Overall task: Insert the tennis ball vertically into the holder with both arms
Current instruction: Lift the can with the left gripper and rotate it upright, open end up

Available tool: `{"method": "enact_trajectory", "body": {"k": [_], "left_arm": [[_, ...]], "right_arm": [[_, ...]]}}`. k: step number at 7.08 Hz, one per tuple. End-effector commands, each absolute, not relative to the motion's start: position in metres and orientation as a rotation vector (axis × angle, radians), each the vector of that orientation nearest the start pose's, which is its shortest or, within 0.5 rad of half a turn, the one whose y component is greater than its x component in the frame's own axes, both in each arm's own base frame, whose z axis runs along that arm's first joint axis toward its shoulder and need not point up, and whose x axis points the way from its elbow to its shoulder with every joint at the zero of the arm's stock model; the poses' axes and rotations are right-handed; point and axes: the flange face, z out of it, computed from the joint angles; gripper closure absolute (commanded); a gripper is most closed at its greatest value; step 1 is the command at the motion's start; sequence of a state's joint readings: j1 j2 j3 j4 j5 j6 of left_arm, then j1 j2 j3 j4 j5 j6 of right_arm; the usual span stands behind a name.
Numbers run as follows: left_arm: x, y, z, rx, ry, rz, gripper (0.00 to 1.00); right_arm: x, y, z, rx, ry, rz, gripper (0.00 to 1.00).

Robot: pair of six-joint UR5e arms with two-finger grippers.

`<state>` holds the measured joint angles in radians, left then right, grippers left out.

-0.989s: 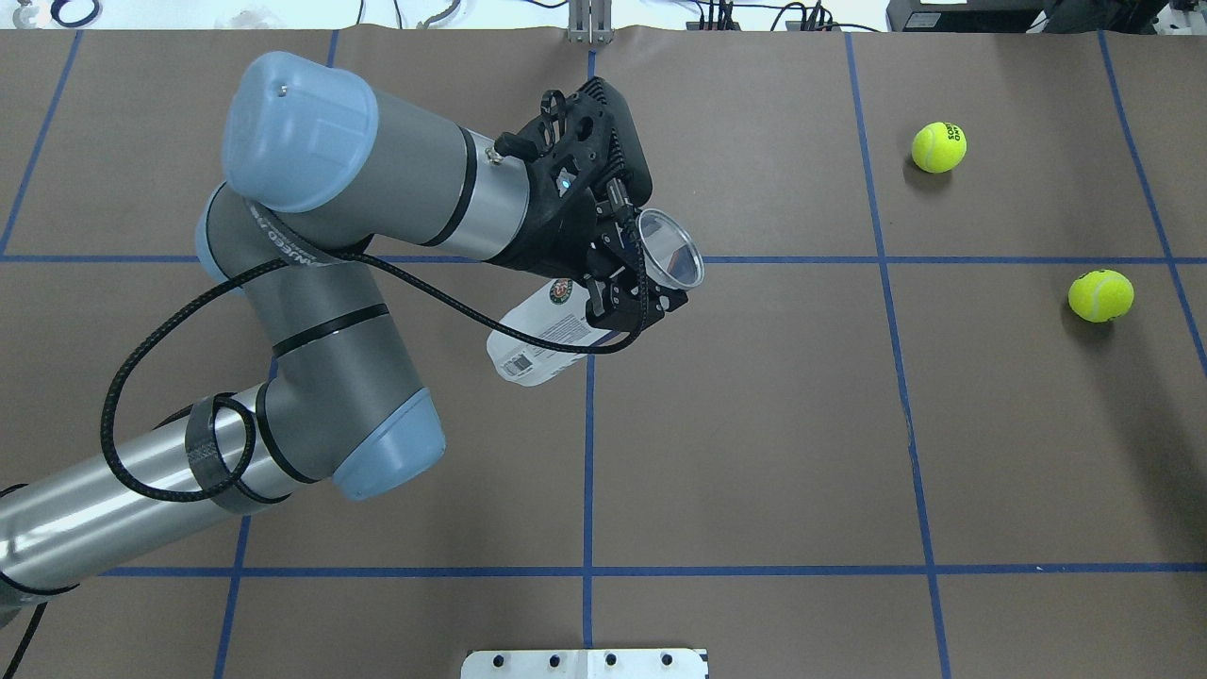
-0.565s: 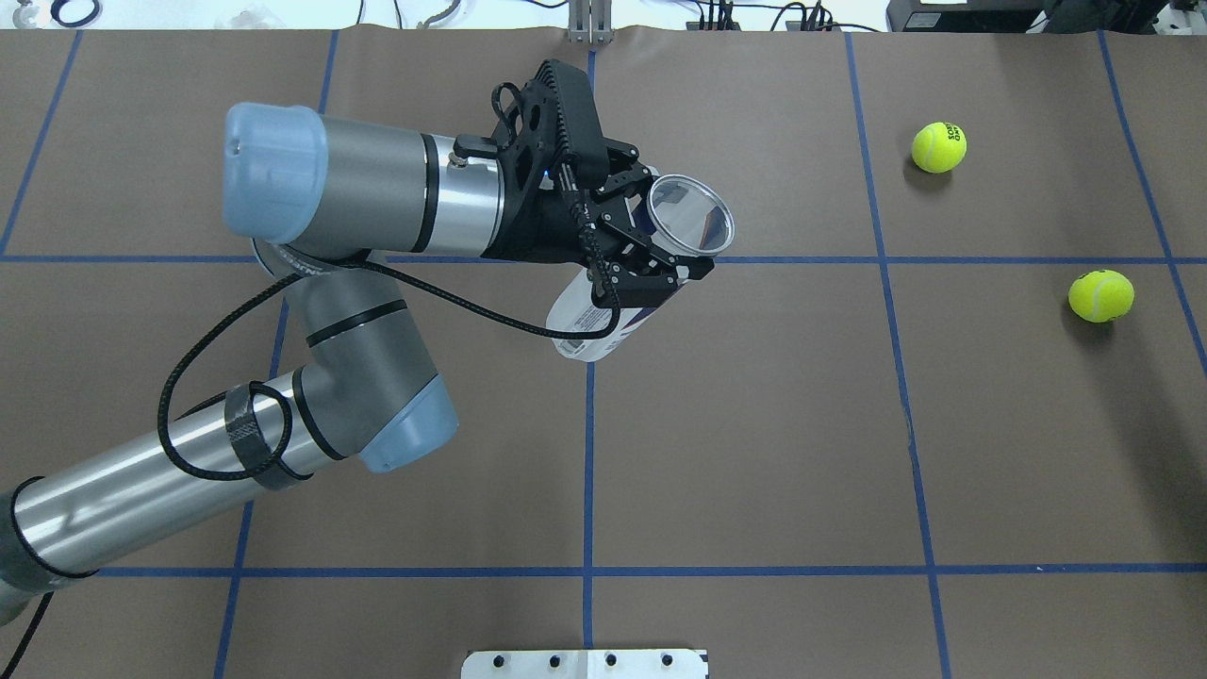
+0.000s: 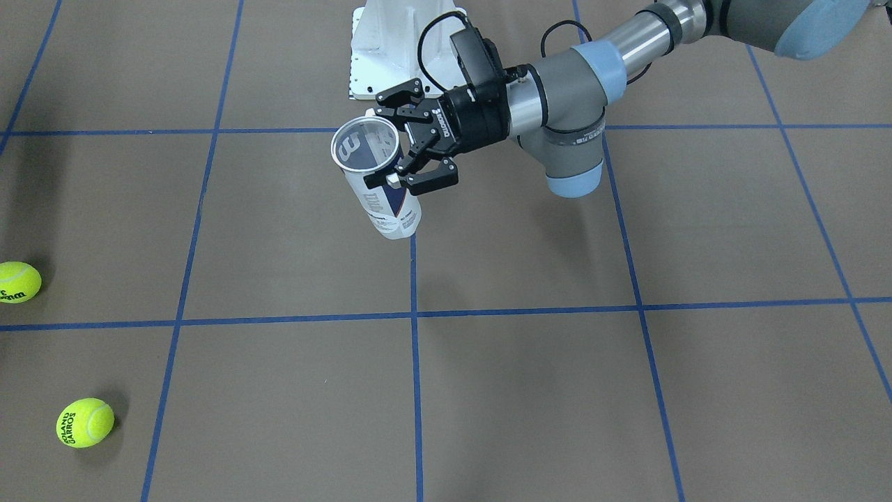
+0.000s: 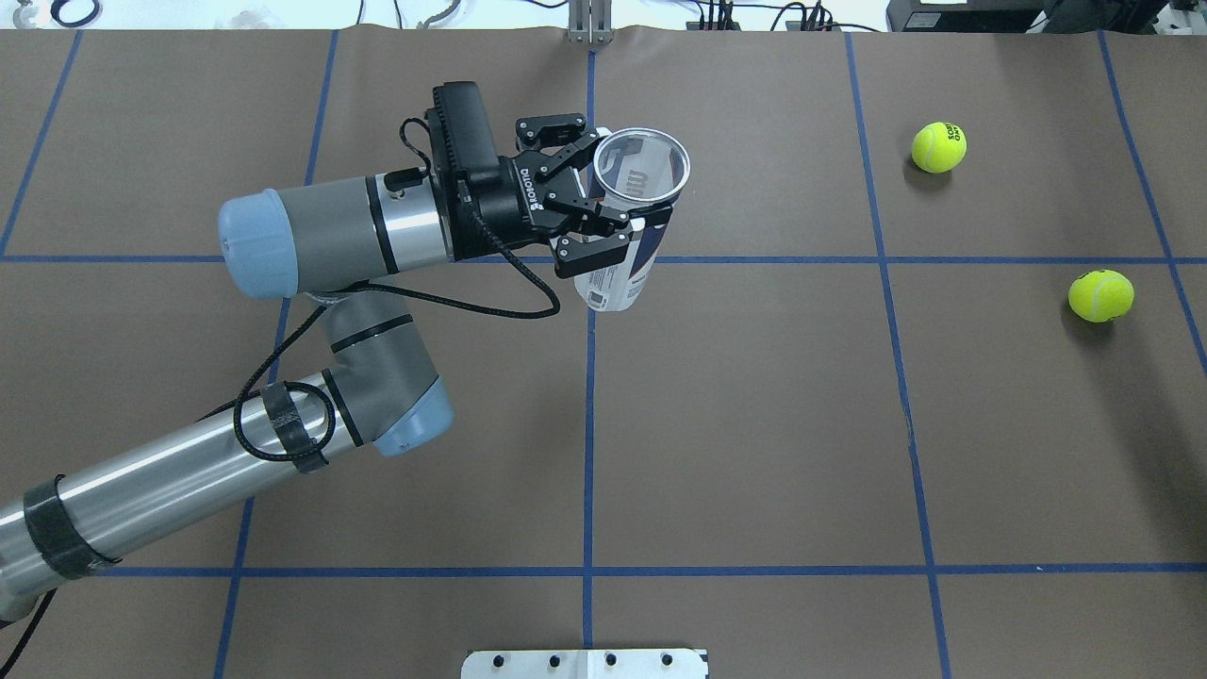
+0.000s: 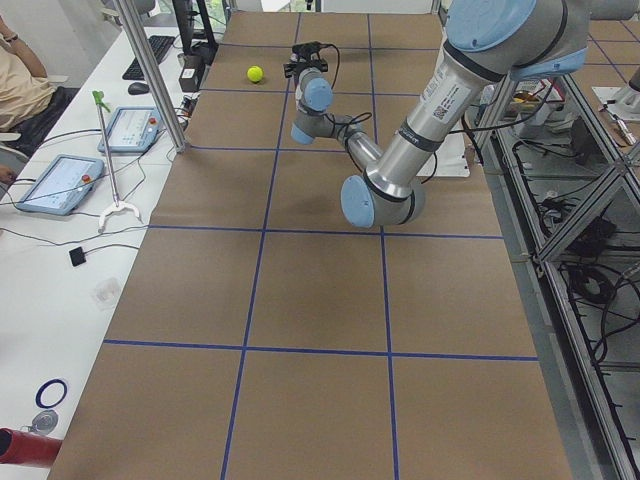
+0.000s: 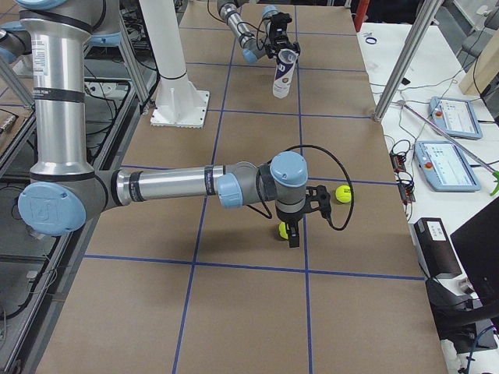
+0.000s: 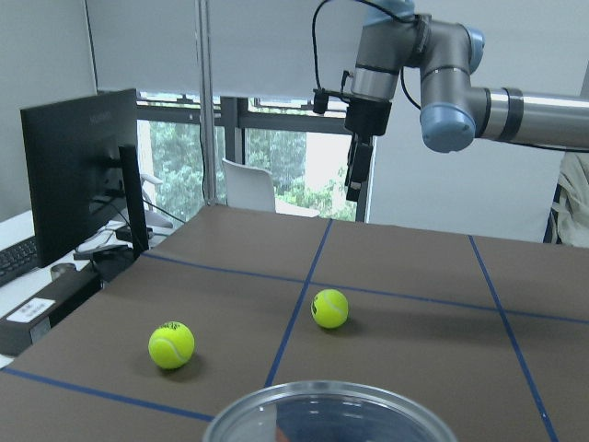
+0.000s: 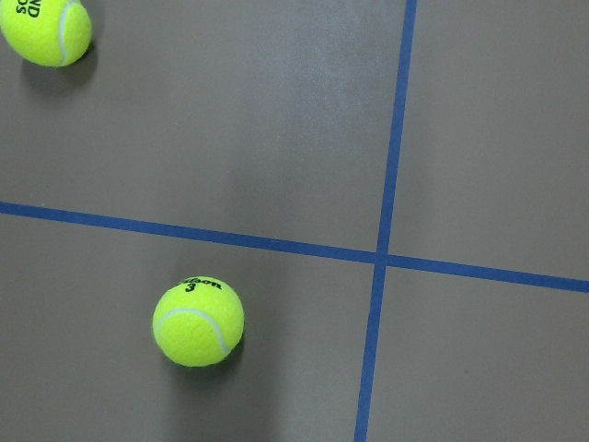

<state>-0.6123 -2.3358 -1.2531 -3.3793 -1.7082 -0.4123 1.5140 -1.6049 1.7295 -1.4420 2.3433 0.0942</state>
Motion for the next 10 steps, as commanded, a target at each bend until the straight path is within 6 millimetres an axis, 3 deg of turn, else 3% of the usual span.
{"method": "enact_trajectory", "body": {"k": [1,2,3,4,8,10], "left_arm": [[0.483,-0.494,0.220,1.798,1.479,0.242,0.24],[0.501,-0.478,0.233,1.797,1.494,0.156,0.24],[0.531,-0.451,0.239,1.758,1.494,0.075,0.27],[0.544,-0.441,0.247,1.737,1.479,0.051,0.27],[0.543,-0.458,0.255,1.758,1.353,0.106,0.26],[0.547,-0.464,0.252,1.739,1.322,0.123,0.20]], "right_arm": [[0.036,-0.492,0.574,0.183,-0.789,-0.031,0.00],[0.036,-0.492,0.573,0.184,-0.789,-0.030,0.00],[0.036,-0.492,0.572,0.185,-0.789,-0.031,0.00],[0.036,-0.492,0.573,0.184,-0.789,-0.030,0.00],[0.036,-0.493,0.573,0.185,-0.789,-0.031,0.00],[0.036,-0.491,0.574,0.182,-0.789,-0.030,0.00]]}}
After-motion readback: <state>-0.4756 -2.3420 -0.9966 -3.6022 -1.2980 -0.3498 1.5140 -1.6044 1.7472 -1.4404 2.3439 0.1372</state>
